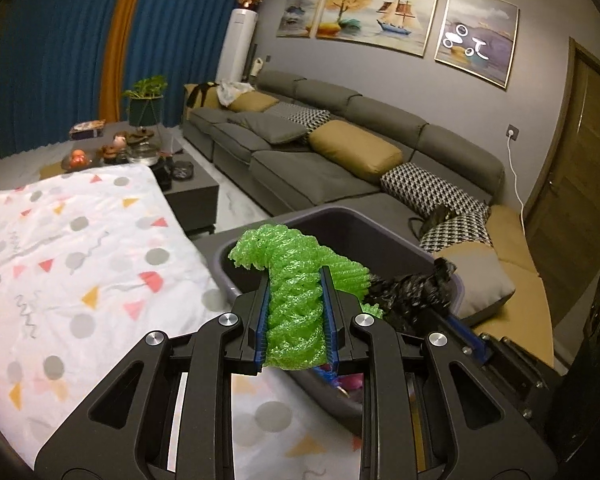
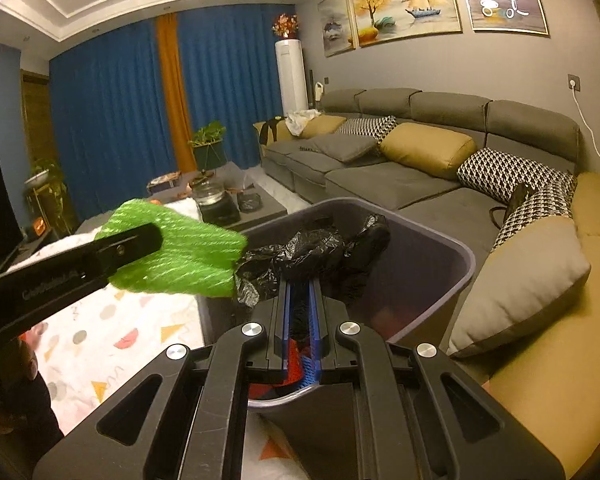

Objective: Collect trash
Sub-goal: 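Carry the green net and black bag over the grey bin, then open the left and right grippers to drop the net and bag into the bin, then move both grippers back from the bin toward the table, then grasp the orange-white cup rim with the left gripper while the right gripper grasps the red bag, then carry the orange-white cup and red-white bag over the grey bin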

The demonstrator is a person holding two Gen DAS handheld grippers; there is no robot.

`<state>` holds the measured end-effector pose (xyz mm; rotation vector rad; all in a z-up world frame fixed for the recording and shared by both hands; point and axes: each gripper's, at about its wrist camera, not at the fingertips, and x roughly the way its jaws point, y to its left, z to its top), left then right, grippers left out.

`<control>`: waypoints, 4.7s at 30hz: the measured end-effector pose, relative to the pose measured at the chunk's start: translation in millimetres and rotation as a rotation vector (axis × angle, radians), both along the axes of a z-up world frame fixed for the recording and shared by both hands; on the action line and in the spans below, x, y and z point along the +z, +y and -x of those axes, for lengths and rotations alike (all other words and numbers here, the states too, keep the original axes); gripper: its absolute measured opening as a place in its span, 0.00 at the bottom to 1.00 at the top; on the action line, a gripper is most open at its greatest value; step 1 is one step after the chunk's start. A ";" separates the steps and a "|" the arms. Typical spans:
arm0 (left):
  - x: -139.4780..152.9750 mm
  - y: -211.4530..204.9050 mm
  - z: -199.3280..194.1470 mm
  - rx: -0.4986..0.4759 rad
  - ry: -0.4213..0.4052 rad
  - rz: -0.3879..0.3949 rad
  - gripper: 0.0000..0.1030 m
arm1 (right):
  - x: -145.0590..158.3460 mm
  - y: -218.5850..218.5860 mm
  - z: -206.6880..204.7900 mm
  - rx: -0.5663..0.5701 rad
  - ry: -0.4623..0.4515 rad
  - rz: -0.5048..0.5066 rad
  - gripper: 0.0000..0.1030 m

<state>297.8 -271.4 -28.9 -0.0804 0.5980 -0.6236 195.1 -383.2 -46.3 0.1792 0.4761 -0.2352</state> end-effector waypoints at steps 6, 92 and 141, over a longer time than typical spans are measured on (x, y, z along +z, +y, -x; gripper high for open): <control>-9.2 -15.0 -6.9 -0.033 0.029 -0.003 0.22 | -8.9 -4.2 -5.0 -0.005 0.026 -0.021 0.09; -30.2 459.4 95.9 0.776 0.071 -0.003 0.91 | -14.7 356.8 -28.6 0.621 0.058 0.193 0.77; -30.3 406.7 62.0 0.546 0.093 -0.009 0.02 | -4.7 304.6 -22.5 0.600 0.047 0.094 0.04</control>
